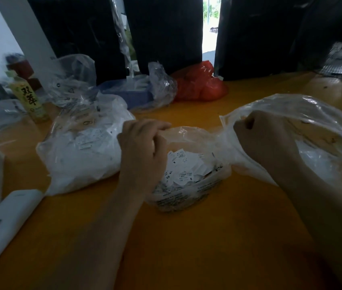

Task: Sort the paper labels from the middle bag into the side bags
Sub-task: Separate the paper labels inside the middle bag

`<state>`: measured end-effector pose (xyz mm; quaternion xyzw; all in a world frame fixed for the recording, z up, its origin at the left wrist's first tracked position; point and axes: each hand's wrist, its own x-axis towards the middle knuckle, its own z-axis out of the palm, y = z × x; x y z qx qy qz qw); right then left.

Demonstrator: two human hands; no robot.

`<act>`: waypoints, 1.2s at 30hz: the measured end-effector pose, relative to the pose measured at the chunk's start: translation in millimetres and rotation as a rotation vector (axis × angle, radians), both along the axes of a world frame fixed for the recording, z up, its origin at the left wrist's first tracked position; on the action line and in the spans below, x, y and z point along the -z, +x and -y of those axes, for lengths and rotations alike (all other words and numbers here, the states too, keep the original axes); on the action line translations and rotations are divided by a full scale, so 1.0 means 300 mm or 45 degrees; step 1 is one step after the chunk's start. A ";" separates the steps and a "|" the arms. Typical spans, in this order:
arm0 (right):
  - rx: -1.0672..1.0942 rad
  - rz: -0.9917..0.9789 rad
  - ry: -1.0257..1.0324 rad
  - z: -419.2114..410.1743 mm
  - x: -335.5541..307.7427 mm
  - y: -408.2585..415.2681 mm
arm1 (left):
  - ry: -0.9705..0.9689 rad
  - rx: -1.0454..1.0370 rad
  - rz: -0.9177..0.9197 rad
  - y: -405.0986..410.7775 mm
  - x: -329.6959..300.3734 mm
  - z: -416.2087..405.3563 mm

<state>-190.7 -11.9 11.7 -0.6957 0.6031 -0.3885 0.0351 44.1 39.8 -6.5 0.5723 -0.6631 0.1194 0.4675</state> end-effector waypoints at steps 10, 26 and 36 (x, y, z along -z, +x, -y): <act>-0.650 0.930 0.416 -0.034 0.056 0.106 | 0.488 0.622 -0.363 -0.097 0.053 -0.017; -0.701 0.523 0.216 -0.053 0.082 0.135 | 0.598 0.601 -0.700 -0.076 0.058 -0.002; -0.649 0.468 0.174 -0.043 0.121 0.158 | 0.470 0.568 -1.324 -0.066 0.046 0.015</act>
